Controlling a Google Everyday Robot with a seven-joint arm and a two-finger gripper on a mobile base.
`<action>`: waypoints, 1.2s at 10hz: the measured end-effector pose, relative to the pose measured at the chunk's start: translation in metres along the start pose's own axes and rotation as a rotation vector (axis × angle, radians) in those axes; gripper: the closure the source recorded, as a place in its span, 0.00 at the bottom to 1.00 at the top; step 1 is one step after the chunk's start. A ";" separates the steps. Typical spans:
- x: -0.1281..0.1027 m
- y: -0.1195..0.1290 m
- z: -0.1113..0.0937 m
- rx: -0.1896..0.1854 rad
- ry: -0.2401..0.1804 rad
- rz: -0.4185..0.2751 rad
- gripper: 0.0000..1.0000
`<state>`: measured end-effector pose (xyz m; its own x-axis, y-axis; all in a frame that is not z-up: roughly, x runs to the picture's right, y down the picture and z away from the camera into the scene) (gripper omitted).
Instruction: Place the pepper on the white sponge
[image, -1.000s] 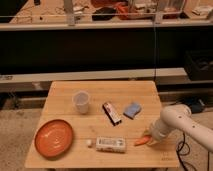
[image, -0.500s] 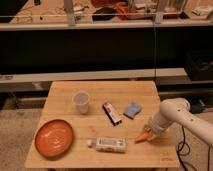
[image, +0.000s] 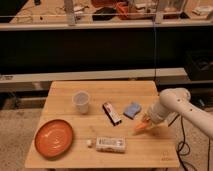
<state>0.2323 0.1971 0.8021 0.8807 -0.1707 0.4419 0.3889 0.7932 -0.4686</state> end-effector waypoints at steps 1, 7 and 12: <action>0.000 -0.007 0.000 0.002 0.005 -0.008 0.98; -0.034 -0.070 0.012 -0.021 0.025 -0.079 0.98; -0.034 -0.109 0.019 0.004 0.060 -0.112 0.98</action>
<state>0.1553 0.1275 0.8524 0.8463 -0.2931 0.4448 0.4848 0.7698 -0.4152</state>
